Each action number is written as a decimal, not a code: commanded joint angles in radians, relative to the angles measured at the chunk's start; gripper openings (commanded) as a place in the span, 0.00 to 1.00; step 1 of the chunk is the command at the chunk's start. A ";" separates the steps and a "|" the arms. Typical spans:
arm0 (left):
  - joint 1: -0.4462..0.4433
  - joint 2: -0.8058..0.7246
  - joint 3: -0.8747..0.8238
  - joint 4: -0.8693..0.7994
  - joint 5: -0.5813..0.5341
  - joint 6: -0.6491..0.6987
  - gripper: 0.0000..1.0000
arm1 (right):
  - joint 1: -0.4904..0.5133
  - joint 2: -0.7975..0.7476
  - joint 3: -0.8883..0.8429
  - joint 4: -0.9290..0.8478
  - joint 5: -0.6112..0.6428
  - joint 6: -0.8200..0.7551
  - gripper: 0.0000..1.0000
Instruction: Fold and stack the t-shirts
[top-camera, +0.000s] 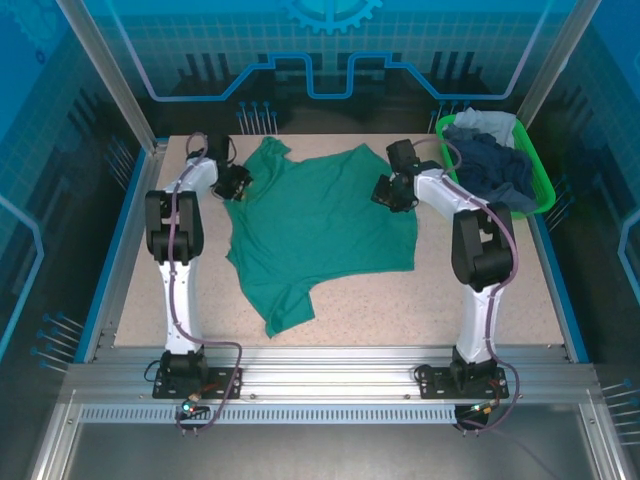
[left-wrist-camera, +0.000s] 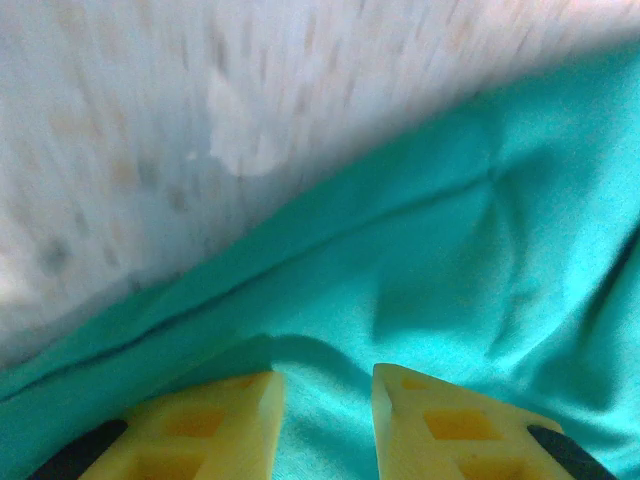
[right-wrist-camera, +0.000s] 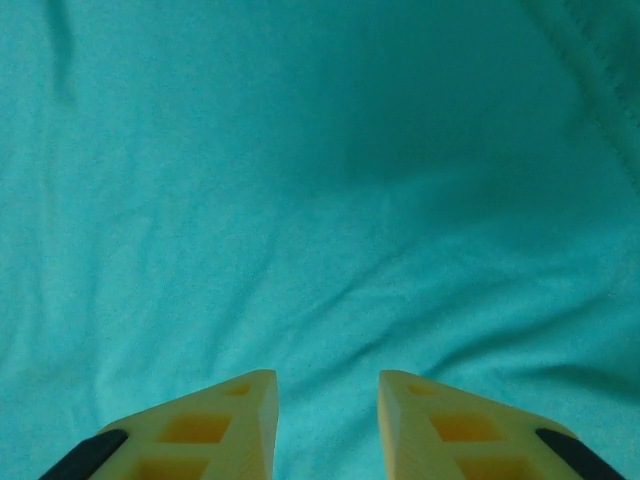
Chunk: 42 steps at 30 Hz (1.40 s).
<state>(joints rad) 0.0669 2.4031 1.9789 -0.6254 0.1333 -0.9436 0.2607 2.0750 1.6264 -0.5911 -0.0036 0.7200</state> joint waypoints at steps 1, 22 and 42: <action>0.070 0.091 0.062 -0.168 -0.065 0.008 0.31 | 0.002 0.054 0.077 -0.119 0.012 -0.026 0.33; 0.011 0.030 0.179 -0.192 0.010 0.057 0.39 | 0.028 0.366 0.429 -0.277 -0.005 -0.002 0.33; -0.107 0.114 0.222 0.059 0.266 0.058 0.45 | -0.075 -0.032 -0.108 -0.232 0.069 0.069 0.32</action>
<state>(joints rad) -0.0692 2.5855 2.2414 -0.6041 0.3985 -0.8909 0.1825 2.0800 1.5242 -0.9188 0.0948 0.8478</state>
